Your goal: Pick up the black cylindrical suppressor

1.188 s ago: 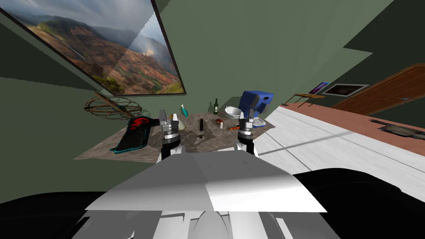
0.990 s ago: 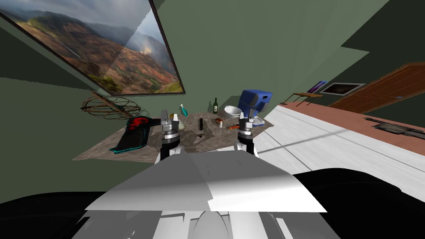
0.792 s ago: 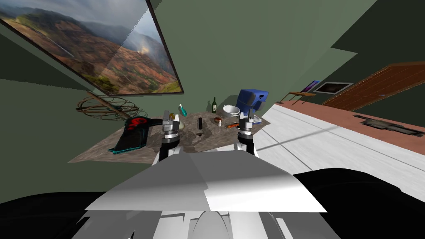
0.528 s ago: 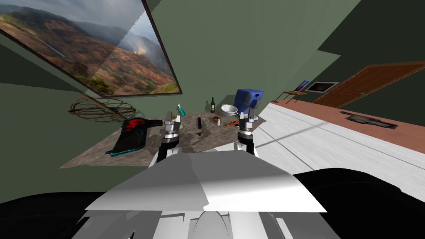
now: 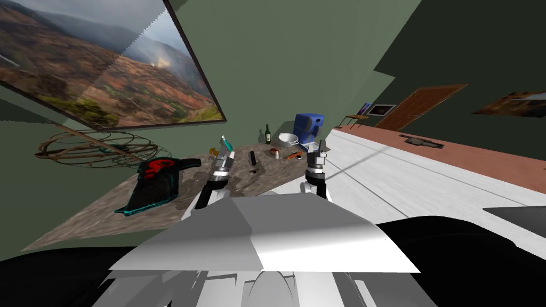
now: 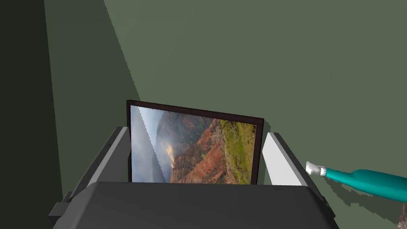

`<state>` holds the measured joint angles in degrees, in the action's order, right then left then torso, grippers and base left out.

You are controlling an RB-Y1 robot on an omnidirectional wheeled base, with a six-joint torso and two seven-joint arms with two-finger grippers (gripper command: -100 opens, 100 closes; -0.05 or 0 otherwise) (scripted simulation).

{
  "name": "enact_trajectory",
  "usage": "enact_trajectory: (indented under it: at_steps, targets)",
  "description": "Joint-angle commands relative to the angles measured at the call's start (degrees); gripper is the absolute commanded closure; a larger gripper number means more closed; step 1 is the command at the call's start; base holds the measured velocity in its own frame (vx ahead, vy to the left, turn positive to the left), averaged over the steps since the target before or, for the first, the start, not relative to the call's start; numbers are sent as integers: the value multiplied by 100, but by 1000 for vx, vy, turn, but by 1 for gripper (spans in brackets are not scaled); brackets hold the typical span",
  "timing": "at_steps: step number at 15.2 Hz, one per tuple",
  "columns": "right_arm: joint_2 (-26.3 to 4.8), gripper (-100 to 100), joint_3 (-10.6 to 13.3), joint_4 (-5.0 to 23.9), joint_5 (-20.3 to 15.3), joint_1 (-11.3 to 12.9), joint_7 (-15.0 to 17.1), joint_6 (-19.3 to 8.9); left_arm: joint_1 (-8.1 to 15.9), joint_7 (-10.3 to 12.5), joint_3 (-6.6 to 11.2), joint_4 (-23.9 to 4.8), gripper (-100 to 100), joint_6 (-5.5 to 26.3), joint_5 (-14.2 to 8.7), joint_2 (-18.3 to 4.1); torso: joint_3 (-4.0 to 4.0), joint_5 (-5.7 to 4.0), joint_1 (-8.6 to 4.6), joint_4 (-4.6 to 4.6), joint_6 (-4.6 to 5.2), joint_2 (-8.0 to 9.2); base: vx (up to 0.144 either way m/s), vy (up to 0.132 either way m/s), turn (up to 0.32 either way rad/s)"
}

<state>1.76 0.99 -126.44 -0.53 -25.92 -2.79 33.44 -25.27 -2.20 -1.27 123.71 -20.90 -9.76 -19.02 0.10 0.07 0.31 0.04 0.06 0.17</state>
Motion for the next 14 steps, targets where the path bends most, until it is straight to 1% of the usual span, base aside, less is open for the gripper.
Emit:
enact_trajectory:
  at_steps: [1,2,3,4,5,6,7,8,9,10,11,13,14]
  targets:
    - [0,0,0,0,0,0,0,0,24,8,7,-63,-100,195,-175,-272,0,0,0,0,0,0,-45,52,-263]
    - [0,0,0,0,0,-1,0,0,54,10,1,-150,-100,390,-376,-407,0,0,0,0,-2,-1,-50,53,-285]
    - [0,0,0,0,0,0,0,0,54,10,1,-150,-100,411,-393,-530,0,0,1,0,-1,0,-46,55,-227]
    - [0,0,0,0,0,-1,0,0,86,12,-6,-243,-100,591,-592,-672,-1,0,2,0,-3,-1,-48,66,-310]
    - [0,0,0,0,0,0,0,0,86,12,-6,-243,-100,637,-623,-791,-1,1,6,0,-1,-1,-50,69,-265]
    - [0,0,-1,0,0,-1,0,0,120,14,-14,-339,-100,783,-826,-961,0,1,8,0,-3,-1,-51,72,-312]
    - [0,0,0,0,0,0,0,0,120,14,-14,-339,-100,874,-863,-1054,-1,2,9,0,0,-1,-53,71,-268]
    - [0,0,-1,0,0,-1,0,0,154,16,-23,-440,-100,1013,-1043,-1202,-1,2,10,0,-3,-1,-59,72,-374]
    - [0,0,0,0,0,0,0,0,154,16,-23,-440,-100,1121,-1112,-1318,0,2,11,0,1,0,-47,67,-308]
    - [0,0,-1,0,0,-1,0,0,154,16,-23,-440,-100,1121,-1112,-1318,-1,2,11,0,-2,-3,-25,43,-77]
    - [0,0,-1,0,0,-2,0,0,190,19,-34,-544,-100,1316,-1361,-1575,-4,2,5,-1,-6,-9,-31,34,-244]
    - [0,0,-1,0,0,-1,0,0,190,19,-34,-544,-100,1376,-1369,-1582,-7,0,-1,-2,-2,-12,-30,38,-190]
    - [0,0,-1,0,0,-2,0,0,226,21,-46,-652,-100,1581,-1625,-1847,-8,0,-3,-3,-5,-14,-28,38,-261]
